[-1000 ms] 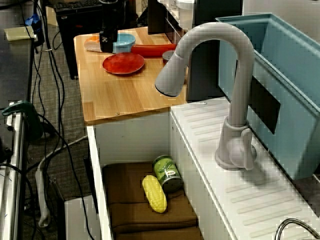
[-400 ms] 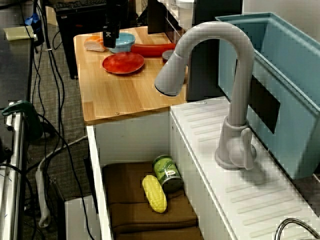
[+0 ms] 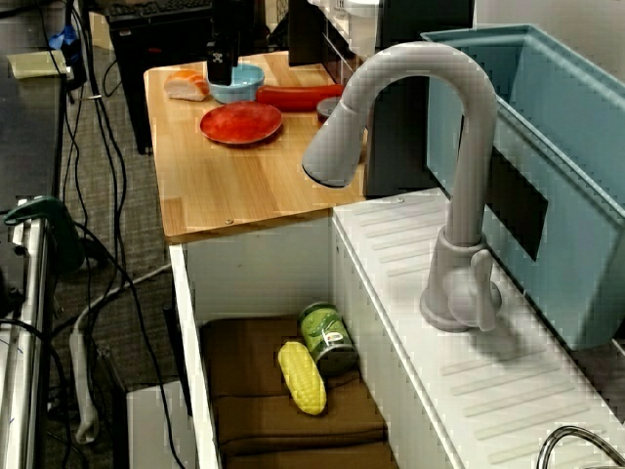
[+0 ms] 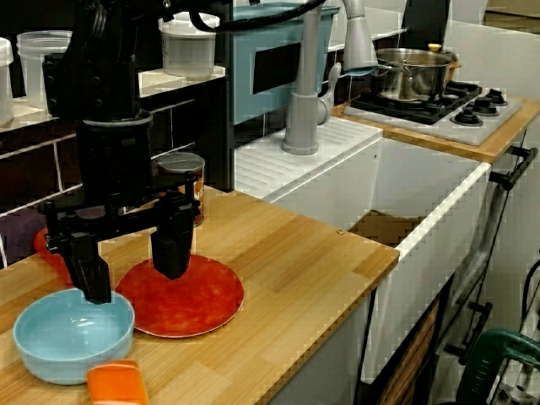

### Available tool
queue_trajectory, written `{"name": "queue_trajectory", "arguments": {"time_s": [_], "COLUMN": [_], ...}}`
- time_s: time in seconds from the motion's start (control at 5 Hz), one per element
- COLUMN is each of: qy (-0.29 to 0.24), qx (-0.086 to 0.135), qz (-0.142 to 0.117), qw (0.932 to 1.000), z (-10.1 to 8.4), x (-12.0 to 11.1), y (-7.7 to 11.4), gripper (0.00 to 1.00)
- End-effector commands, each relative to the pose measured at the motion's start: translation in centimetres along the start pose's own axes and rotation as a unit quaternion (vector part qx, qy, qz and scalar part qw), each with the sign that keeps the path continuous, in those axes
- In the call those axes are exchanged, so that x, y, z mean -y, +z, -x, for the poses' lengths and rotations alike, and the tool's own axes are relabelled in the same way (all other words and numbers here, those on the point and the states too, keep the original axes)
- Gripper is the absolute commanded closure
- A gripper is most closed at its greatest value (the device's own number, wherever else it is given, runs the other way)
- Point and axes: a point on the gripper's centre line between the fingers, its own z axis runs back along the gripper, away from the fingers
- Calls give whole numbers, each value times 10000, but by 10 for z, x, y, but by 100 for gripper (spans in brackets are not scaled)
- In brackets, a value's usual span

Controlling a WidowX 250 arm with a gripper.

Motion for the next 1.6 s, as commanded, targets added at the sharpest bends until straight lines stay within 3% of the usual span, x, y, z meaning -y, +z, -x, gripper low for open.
{"name": "queue_trajectory", "arguments": {"time_s": [0.0, 0.6, 1.2, 1.4], "qy": [-39, 279, 437, 489], "qx": [121, 20, -1, -32], "qz": [-339, -223, -233, -246], "qw": [9993, 9994, 9988, 9985], "z": [-5, -15, -15, -15], "x": [5, -5, -8, -8], "y": [7, -10, -13, -14], "gripper": [0, 0, 0, 7]}}
